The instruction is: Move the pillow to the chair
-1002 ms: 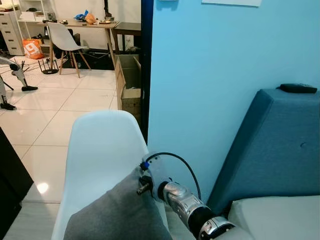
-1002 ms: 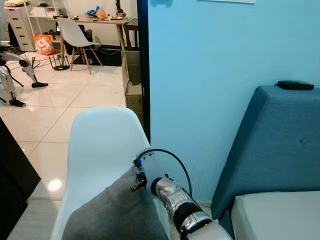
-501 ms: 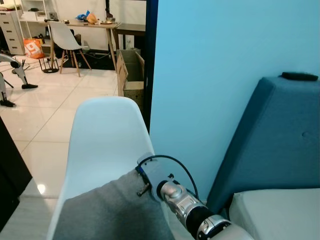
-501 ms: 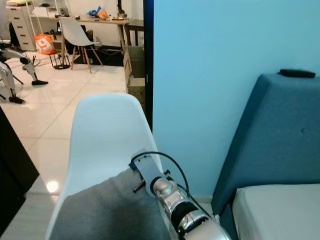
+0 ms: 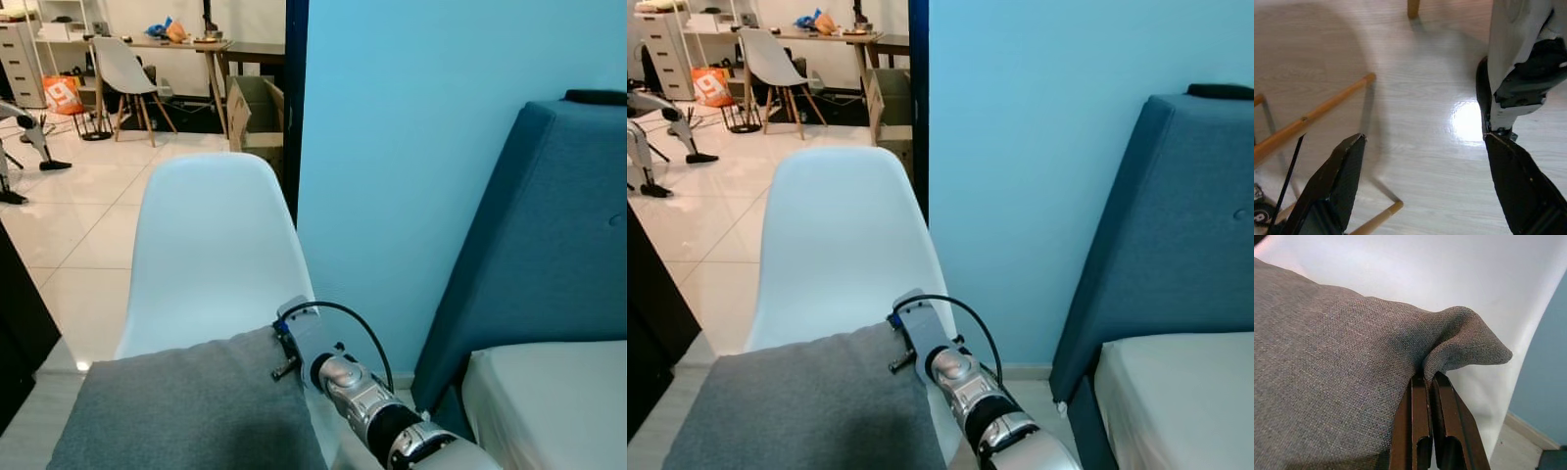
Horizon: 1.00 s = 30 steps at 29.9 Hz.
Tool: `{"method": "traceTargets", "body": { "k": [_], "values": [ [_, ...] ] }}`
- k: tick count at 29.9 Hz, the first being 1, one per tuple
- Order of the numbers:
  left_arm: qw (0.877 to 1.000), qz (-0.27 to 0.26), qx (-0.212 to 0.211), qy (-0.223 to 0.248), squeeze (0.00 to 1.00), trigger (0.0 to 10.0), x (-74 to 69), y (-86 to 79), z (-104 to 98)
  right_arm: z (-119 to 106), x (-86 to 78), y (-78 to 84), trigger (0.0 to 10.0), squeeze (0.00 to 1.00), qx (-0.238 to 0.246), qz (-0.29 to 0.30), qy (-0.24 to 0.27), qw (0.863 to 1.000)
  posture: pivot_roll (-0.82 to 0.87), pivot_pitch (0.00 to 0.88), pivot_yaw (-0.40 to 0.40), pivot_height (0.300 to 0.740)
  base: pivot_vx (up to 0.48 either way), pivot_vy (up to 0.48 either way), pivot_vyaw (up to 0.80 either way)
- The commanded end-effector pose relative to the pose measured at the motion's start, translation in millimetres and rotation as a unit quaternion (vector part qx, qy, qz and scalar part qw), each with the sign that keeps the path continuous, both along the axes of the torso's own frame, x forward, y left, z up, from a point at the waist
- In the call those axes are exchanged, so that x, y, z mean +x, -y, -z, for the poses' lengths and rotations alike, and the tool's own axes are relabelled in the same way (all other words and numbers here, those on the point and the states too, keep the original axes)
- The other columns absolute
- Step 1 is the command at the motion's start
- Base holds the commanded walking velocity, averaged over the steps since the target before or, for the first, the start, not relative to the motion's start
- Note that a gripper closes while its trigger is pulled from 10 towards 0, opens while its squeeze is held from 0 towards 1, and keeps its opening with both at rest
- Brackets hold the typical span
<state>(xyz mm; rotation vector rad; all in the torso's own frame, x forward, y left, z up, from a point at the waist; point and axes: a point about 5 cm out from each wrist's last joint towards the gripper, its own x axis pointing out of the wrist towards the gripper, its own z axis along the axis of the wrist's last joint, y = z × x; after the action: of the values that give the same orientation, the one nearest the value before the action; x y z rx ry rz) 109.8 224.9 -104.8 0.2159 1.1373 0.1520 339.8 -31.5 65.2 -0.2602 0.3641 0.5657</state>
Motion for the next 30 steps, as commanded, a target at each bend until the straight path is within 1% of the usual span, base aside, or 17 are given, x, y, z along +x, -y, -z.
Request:
{"method": "traceTargets", "body": {
  "k": [1,4,9,11,12,15,16,17,18,19,20,21,23,24,25,27,30],
  "values": [
    [1.0,0.008,-0.011,-0.013,0.0,10.0,-5.1,7.8,3.2,-4.3,1.5,-3.8,10.0,0.0,0.006,-0.004,0.009,1.0,0.15,0.062,-0.069,0.57,0.0,0.0,0.0],
    [1.0,0.009,-0.011,-0.013,0.0,10.0,-5.3,7.9,3.2,-8.0,3.3,-5.6,10.0,0.0,0.01,-0.002,0.016,1.0,0.15,0.065,-0.07,0.56,0.0,0.0,0.0],
    [1.0,0.009,-0.011,-0.013,0.0,10.0,-6.2,7.7,3.4,-12.7,6.9,-5.6,10.0,0.0,-0.002,0.01,0.031,0.999,0.16,0.071,-0.069,0.545,0.0,0.0,0.0],
    [1.0,0.009,-0.01,-0.014,0.0,10.0,-7.3,7.0,3.5,-18.0,12.8,0.5,10.0,0.0,-0.019,0.04,0.049,0.998,0.17,0.079,-0.068,0.545,0.0,0.0,0.0],
    [1.0,0.008,-0.01,-0.014,0.0,10.0,-8.1,6.5,3.6,-22.2,17.5,6.3,10.0,0.0,-0.025,0.065,0.06,0.996,0.17,0.082,-0.068,0.545,0.0,0.0,0.0],
    [1.0,0.008,-0.01,-0.014,0.0,10.0,-8.1,6.5,3.6,-22.2,17.5,6.3,10.0,0.0,-0.025,0.065,0.06,0.996,0.17,0.082,-0.068,0.545,0.0,0.0,0.0],
    [1.0,0.007,-0.009,-0.017,0.0,10.0,-11.5,5.8,4.3,-37.7,30.5,22.5,10.0,0.0,-0.025,0.129,0.09,0.987,0.17,0.092,-0.066,0.545,0.0,0.0,0.0],
    [1.0,0.006,-0.009,-0.019,0.0,10.0,-12.7,5.7,4.5,-43.6,34.8,28.4,10.0,0.0,-0.024,0.151,0.102,0.983,0.17,0.092,-0.066,0.545,0.0,0.0,0.0],
    [1.0,0.006,-0.009,-0.019,0.0,10.0,-12.7,5.7,4.5,-43.6,34.8,28.4,10.0,0.0,-0.024,0.151,0.102,0.983,0.17,0.092,-0.066,0.545,0.0,0.0,0.0],
    [1.0,0.006,-0.009,-0.02,0.0,10.0,-13.9,5.8,4.8,-50.4,39.9,37.5,10.0,0.0,-0.034,0.182,0.118,0.976,0.17,0.094,-0.066,0.545,0.0,0.0,0.0],
    [1.0,0.006,-0.009,-0.02,0.0,10.0,-13.9,5.8,4.8,-50.4,39.9,37.5,10.0,0.0,-0.034,0.182,0.118,0.976,0.17,0.094,-0.066,0.545,0.0,0.0,0.0],
    [1.0,0.006,-0.009,-0.021,0.0,10.0,-14.8,5.8,5.0,-56.9,44.3,46.4,10.0,0.0,-0.037,0.21,0.131,0.968,0.17,0.094,-0.065,0.545,0.0,0.0,0.0],
    [1.0,0.006,-0.01,-0.022,0.0,10.0,-15.6,5.9,5.2,-63.2,48.2,55.0,10.0,0.0,-0.039,0.237,0.143,0.96,0.17,0.094,-0.065,0.545,0.0,0.0,0.0],
    [1.0,0.007,-0.01,-0.022,0.0,10.0,-15.7,6.4,5.3,-74.0,53.8,71.1,10.0,0.0,-0.034,0.282,0.163,0.945,0.17,0.094,-0.062,0.545,0.0,0.0,0.0],
    [1.0,0.007,-0.01,-0.022,0.0,10.0,-15.7,6.4,5.3,-74.0,53.8,71.1,10.0,0.0,-0.034,0.282,0.163,0.945,0.17,0.094,-0.062,0.545,0.0,0.0,0.0],
    [1.0,0.008,-0.011,-0.022,0.0,10.0,-15.5,6.6,5.3,-81.3,57.0,82.1,10.0,0.0,-0.028,0.312,0.175,0.933,0.17,0.093,-0.063,0.545,0.0,0.0,0.0],
    [1.0,0.008,-0.011,-0.021,0.0,10.0,-14.8,6.4,5.1,-82.4,57.5,85.1,10.0,0.0,-0.023,0.319,0.175,0.931,0.16,0.091,-0.061,0.545,0.0,0.0,0.0]
  ]
}}
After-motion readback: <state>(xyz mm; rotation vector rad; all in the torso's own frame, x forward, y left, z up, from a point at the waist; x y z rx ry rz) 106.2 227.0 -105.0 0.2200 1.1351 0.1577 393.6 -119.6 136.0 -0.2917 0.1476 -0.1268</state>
